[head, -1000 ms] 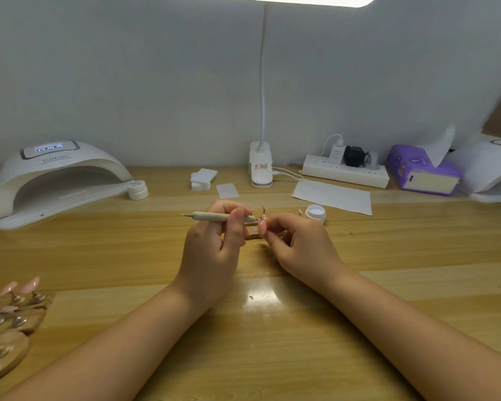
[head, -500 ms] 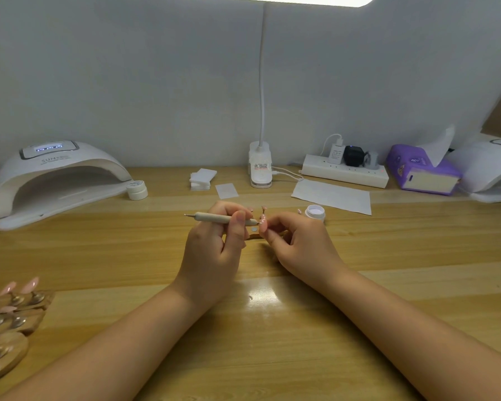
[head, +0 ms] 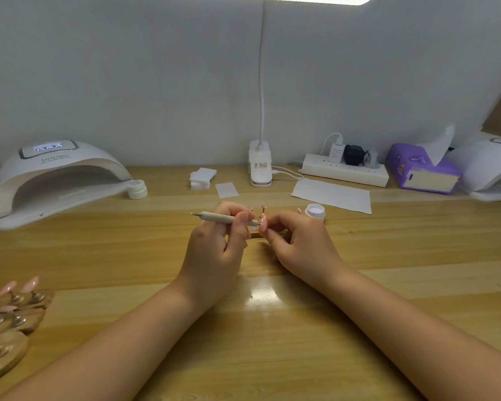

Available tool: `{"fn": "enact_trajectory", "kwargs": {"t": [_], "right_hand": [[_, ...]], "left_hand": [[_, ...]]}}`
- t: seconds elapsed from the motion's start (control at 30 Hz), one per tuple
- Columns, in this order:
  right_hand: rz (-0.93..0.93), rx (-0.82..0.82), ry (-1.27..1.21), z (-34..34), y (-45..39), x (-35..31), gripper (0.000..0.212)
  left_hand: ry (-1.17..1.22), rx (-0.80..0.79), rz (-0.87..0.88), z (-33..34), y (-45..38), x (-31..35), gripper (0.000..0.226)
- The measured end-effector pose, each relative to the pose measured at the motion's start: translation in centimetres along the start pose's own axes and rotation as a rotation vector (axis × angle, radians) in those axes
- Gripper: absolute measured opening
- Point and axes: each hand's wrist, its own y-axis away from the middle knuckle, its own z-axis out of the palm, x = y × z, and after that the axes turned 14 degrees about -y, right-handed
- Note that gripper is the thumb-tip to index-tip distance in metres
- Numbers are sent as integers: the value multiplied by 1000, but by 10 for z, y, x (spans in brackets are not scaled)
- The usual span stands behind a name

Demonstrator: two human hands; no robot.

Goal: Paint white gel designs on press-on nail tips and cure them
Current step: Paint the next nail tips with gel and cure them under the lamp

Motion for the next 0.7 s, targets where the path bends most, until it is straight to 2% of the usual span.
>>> {"fn": "enact_trajectory", "kwargs": {"t": [0.7], "right_hand": [[-1, -10, 15, 0, -1, 1, 8]], "left_hand": [[-9, 1, -22, -1, 0, 3, 22]]}}
